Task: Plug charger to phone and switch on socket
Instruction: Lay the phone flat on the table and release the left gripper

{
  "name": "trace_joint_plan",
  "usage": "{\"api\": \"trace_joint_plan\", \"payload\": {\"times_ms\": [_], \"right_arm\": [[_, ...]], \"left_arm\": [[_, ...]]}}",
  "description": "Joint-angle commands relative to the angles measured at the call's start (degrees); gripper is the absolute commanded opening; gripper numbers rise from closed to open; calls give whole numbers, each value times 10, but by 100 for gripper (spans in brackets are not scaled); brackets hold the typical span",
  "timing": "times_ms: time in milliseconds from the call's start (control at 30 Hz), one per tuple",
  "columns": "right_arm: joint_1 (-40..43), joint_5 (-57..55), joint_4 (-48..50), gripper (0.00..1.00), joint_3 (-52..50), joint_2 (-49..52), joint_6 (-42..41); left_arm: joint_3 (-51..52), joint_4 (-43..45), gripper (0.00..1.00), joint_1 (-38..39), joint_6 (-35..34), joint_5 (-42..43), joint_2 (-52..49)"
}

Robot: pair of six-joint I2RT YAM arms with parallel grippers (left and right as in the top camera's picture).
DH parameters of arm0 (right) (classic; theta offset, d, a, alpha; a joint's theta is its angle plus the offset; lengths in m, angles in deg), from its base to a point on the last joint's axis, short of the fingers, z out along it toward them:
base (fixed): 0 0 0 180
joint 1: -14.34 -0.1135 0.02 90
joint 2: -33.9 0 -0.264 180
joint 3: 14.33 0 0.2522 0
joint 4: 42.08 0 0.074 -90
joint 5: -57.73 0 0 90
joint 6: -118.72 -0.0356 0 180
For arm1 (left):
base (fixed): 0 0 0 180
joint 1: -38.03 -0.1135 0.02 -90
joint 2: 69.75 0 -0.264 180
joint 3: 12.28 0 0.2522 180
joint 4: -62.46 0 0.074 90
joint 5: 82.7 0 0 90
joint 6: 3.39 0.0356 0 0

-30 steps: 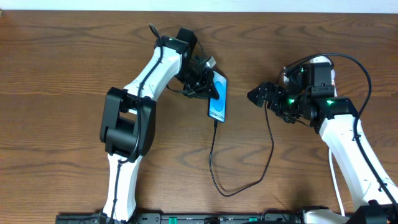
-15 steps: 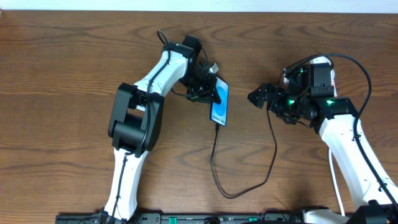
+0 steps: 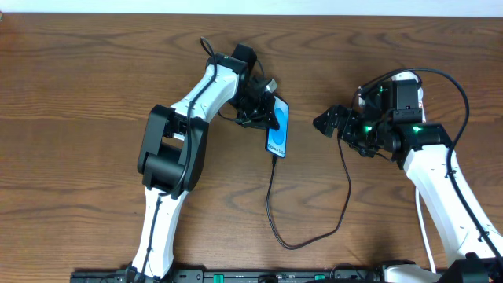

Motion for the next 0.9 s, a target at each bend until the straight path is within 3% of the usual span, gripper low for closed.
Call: {"api": "trace_joint_plan", "payload": {"times_ms": [0,333,867], "right_arm": [[0,-2,-2,99,1,-8,10],[0,-2,-7,99,1,-8,10],[0,-2,-10,99,1,-8,10]], "left_arm": [[-5,-2,7,1,-1,5,-3],[-5,0,7,1,-1,2,-3],[4,0,8,10,-18,-85,-3]]}}
